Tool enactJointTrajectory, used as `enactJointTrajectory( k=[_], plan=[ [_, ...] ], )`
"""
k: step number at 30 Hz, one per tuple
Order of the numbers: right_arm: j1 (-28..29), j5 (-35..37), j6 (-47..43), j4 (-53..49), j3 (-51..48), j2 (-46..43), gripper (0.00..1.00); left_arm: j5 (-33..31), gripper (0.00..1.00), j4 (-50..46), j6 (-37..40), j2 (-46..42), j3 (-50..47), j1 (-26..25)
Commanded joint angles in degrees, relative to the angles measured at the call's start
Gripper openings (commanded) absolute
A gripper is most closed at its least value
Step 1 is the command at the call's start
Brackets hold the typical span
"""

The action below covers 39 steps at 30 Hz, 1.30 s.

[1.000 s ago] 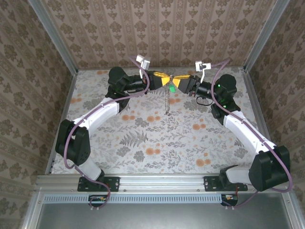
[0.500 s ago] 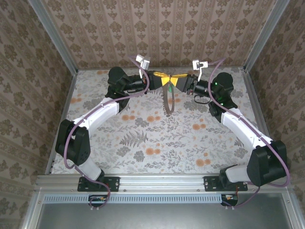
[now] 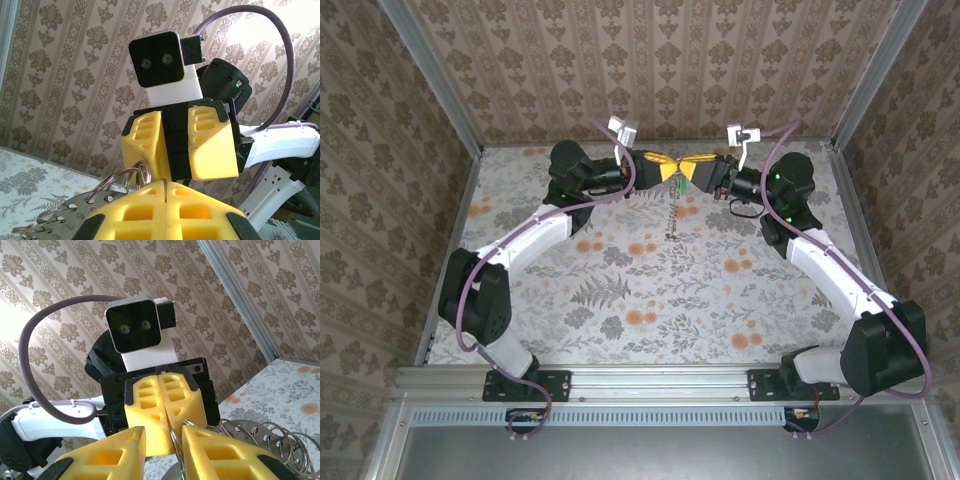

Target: Put the keys on the keyring

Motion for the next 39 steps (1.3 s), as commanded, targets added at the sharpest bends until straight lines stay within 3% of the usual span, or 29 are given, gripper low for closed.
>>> enactJointTrajectory(
  k=[1, 8, 13, 19, 20, 21, 25, 26, 29, 34, 36, 39],
  plan=[
    [0.5, -1.7, 0.6, 1.2, 2.3, 0.4, 0.26, 1.0, 0.0, 3.2, -1.1, 0.3, 1.3, -0.4],
    [0.6, -2.3, -0.7, 0.0, 0.4, 0.3, 0.24, 0.9, 0.0, 3.1, -1.0, 0.1, 1.7, -0.4],
    [0.6, -2.2, -1.4, -0.5, -0.9, -0.4, 0.0, 0.8, 0.0, 3.0, -1.0, 0.2, 1.8, -0.4],
    [0.5, -3.1, -3.6, -2.8, 0.9, -0.6, 0.0, 0.7, 0.0, 2.3, -1.2, 0.3, 2.2, -0.3],
    [0.3, -3.4, -5.0, -4.4, 1.6, -0.7, 0.0, 0.4, 0.03, 1.6, -0.9, 0.2, 2.4, -0.2],
    [0.3, -3.6, -6.3, -6.0, 2.2, -0.9, 0.0, 0.4, 0.16, 0.7, -0.3, -0.1, 2.4, 0.2],
    [-0.3, -5.0, -14.5, -15.9, 5.7, -1.1, 0.0, 0.7, 0.46, -2.8, 2.1, -2.1, 2.1, 3.0],
    [-0.6, -5.6, -16.1, -17.9, 6.5, -1.0, 0.0, 1.5, 0.53, -4.9, 3.7, -2.9, 2.3, 3.8],
    [-1.5, -8.1, -18.7, -21.2, 8.3, 0.3, 0.0, 5.2, 0.57, -20.4, 13.8, -4.6, 5.8, 5.1],
    [-2.0, -12.3, -26.3, -31.7, 14.0, 2.6, 0.0, 7.3, 0.51, -63.9, 47.7, -5.1, 18.1, 4.1],
    [-2.0, -14.1, -29.1, -36.1, 16.7, 3.4, 0.0, 8.1, 0.43, -67.3, 50.0, -4.4, 20.0, 4.4],
    [-2.1, -16.8, -33.1, -42.2, 20.8, 6.0, 0.0, 9.0, 0.39, -68.1, 50.7, -3.3, 20.9, 4.9]
  ],
)
